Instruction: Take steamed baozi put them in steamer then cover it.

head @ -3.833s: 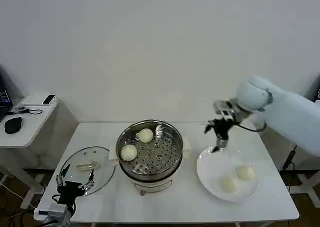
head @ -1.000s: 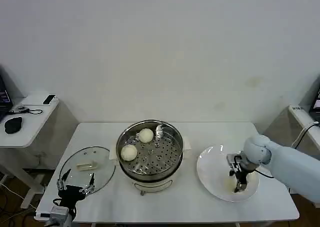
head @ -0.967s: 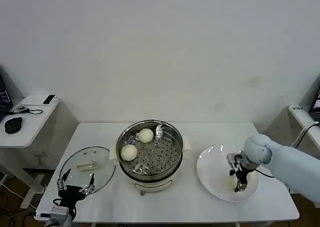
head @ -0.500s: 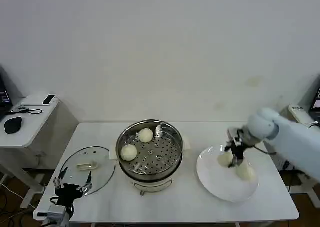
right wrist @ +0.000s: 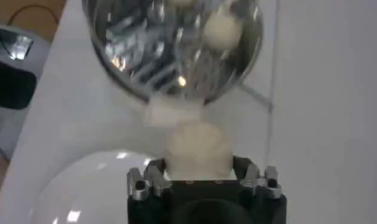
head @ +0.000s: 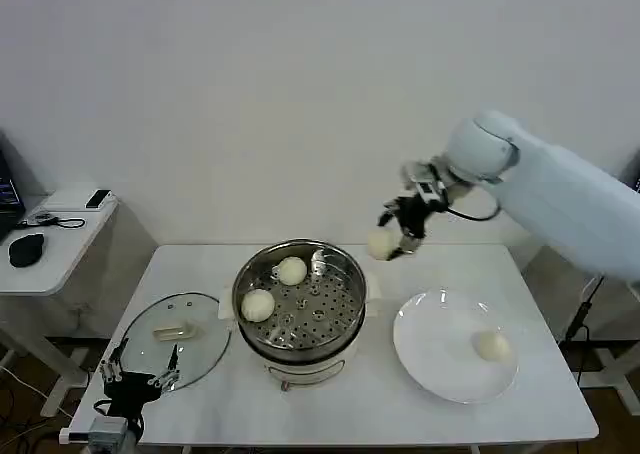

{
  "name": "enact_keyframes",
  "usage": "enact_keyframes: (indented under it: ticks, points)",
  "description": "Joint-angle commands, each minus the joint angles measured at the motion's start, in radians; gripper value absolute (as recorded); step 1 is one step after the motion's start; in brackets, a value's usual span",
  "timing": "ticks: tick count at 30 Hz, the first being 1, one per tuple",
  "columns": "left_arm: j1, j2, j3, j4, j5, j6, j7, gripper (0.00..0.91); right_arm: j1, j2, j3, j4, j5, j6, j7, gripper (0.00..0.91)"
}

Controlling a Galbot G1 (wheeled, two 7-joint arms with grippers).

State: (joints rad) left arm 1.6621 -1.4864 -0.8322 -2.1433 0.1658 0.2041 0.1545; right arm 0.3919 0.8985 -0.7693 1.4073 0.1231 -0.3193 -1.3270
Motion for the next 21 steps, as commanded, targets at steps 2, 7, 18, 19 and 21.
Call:
enact_keyframes:
  ticks: [2, 7, 18, 19, 21]
  points:
    - [0.027, -0.004, -0.029, -0.032, -0.004, 0.001, -0.011, 0.907, 0.078, 0.305, -0.006, -0.191, 0.085, 0.341, -0.057, 0.736]
    - [0.018, -0.010, -0.038, -0.042, -0.011, 0.004, -0.016, 0.907, 0.048, 0.373, -0.024, -0.231, 0.007, 0.448, -0.061, 0.736]
    - [0.017, -0.028, -0.048, -0.043, -0.010, 0.004, -0.022, 0.907, -0.025, 0.386, -0.128, -0.151, -0.210, 0.602, -0.040, 0.736]
    - [0.017, -0.030, -0.050, -0.043, -0.011, 0.004, -0.023, 0.907, -0.036, 0.384, -0.139, -0.145, -0.221, 0.636, -0.037, 0.736]
    - [0.017, -0.032, -0.054, -0.046, -0.010, 0.004, -0.022, 0.907, -0.050, 0.384, -0.143, -0.142, -0.250, 0.684, -0.032, 0.736]
